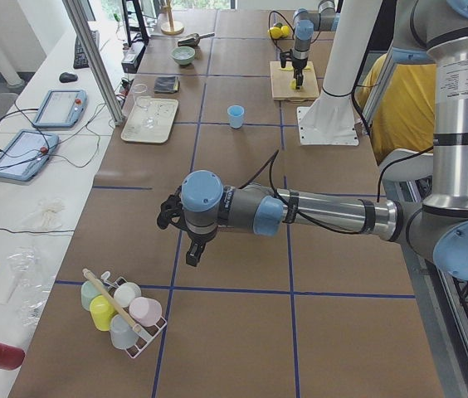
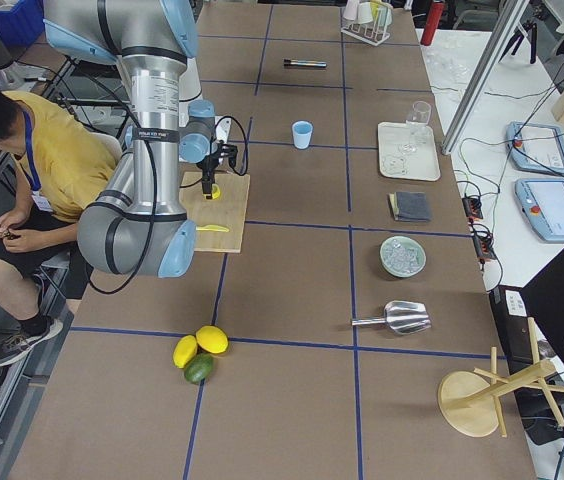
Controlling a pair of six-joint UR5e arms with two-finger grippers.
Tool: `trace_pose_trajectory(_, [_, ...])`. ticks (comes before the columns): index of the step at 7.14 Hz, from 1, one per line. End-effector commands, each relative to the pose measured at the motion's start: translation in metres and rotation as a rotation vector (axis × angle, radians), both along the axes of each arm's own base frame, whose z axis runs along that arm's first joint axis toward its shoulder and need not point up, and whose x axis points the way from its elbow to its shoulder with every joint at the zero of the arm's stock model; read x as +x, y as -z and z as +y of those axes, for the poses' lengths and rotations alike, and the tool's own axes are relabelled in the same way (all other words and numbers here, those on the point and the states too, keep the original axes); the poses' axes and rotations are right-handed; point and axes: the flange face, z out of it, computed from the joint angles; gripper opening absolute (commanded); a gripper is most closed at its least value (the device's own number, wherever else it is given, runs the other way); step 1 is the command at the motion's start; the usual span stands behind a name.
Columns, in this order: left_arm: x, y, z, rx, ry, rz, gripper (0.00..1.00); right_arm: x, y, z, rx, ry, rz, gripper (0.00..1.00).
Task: Squeeze lemon into cup
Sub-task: 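Close the right gripper on the yellow lemon slice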
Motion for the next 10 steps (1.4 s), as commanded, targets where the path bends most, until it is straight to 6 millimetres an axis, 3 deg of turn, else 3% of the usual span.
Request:
trace_pose_trajectory(1, [0.000, 0.000, 0.000, 0.001, 0.000, 0.002, 1.00, 0.000, 0.001, 0.000, -0.001, 0.000, -0.004, 0.70])
trace_pose_trajectory(2, [0.000, 0.000, 0.000, 0.001, 0.000, 0.002, 1.00, 0.000, 0.001, 0.000, -0.001, 0.000, -0.005, 0.58])
trace_pose_trajectory(4, [-0.001, 0.000, 0.000, 0.001, 0.000, 0.002, 1.00, 0.001, 0.006, -0.001, -0.003, -0.001, -0.014, 0.44])
trace_pose_trajectory(6, [-0.001, 0.000, 0.001, 0.001, 0.000, 0.002, 1.00, 0.003, 0.009, -0.001, -0.013, 0.003, -0.022, 0.41])
trace_pose_trajectory(7, [0.000, 0.000, 0.000, 0.002, -0.001, 0.002, 1.00, 0.009, 0.020, -0.001, -0.014, 0.003, -0.045, 0.41])
trace_pose_trajectory(10, [0.000, 0.001, 0.000, 0.004, -0.001, 0.002, 1.00, 0.031, 0.038, -0.023, -0.050, -0.029, -0.080, 0.42])
